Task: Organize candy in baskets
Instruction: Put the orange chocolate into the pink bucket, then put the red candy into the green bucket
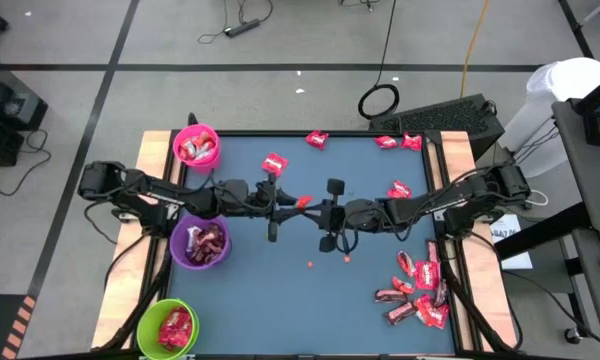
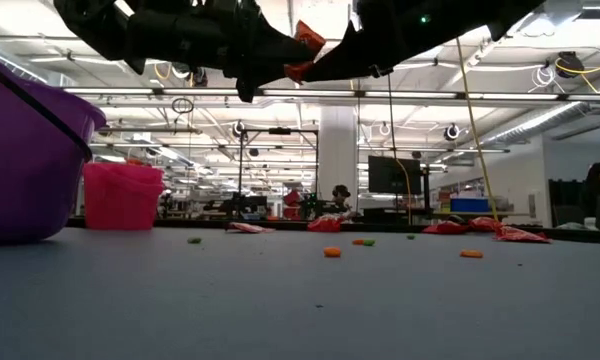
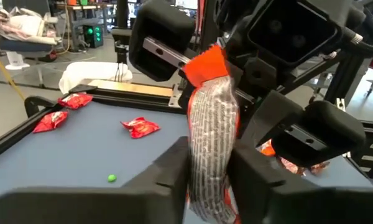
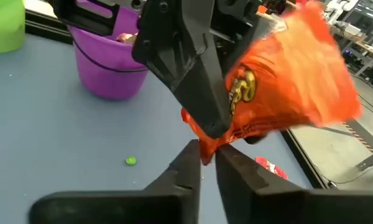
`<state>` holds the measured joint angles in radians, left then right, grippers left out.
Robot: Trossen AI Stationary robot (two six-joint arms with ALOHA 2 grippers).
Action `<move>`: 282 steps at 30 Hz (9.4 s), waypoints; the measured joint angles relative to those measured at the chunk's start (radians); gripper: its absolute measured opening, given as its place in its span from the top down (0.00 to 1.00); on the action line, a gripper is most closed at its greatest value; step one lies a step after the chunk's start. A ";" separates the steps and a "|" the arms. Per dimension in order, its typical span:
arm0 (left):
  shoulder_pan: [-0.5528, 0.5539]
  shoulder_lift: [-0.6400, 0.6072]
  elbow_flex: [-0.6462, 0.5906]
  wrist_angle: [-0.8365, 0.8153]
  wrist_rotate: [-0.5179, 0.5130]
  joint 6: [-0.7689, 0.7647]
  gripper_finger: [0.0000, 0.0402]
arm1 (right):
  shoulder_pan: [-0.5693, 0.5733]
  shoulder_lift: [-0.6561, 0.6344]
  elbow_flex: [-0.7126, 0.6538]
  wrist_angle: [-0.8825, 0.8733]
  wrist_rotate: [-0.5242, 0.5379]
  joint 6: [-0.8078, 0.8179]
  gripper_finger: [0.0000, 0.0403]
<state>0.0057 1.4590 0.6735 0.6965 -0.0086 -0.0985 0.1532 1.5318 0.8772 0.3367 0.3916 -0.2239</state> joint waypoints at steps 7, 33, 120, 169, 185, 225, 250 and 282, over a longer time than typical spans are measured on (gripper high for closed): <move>0.000 -0.066 0.000 -0.103 -0.001 0.031 0.92 | 0.023 -0.032 0.000 -0.067 -0.003 0.043 0.70; 0.382 -0.624 0.075 -1.246 -0.520 -0.113 0.82 | -0.022 -0.070 0.000 -0.387 -0.005 0.150 0.61; 0.439 -0.075 0.379 -1.219 -0.075 -0.001 0.40 | 0.130 -0.085 -0.548 0.380 -0.101 0.453 0.61; 0.533 0.382 0.378 -0.944 -0.185 -0.106 0.40 | 0.130 -0.082 -0.550 0.378 -0.101 0.421 0.61; 0.543 0.431 0.382 -0.938 -0.096 -0.043 0.63 | 0.130 -0.082 -0.550 0.378 -0.101 0.421 0.61; 0.382 0.270 0.376 -0.981 -0.123 -0.028 0.62 | 0.130 -0.046 -0.549 0.382 -0.101 0.429 0.61; 0.416 0.418 0.380 -0.914 0.039 -0.011 0.56 | 0.128 -0.023 -0.550 0.416 -0.101 0.429 0.61; 0.197 0.145 0.377 -0.988 -0.023 0.052 1.00 | 0.128 -0.023 -0.550 0.415 -0.101 0.429 0.61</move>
<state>0.2028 1.6040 1.0508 -0.2914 -0.0319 -0.0465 0.2810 1.5089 0.3275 0.7513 0.2905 0.2047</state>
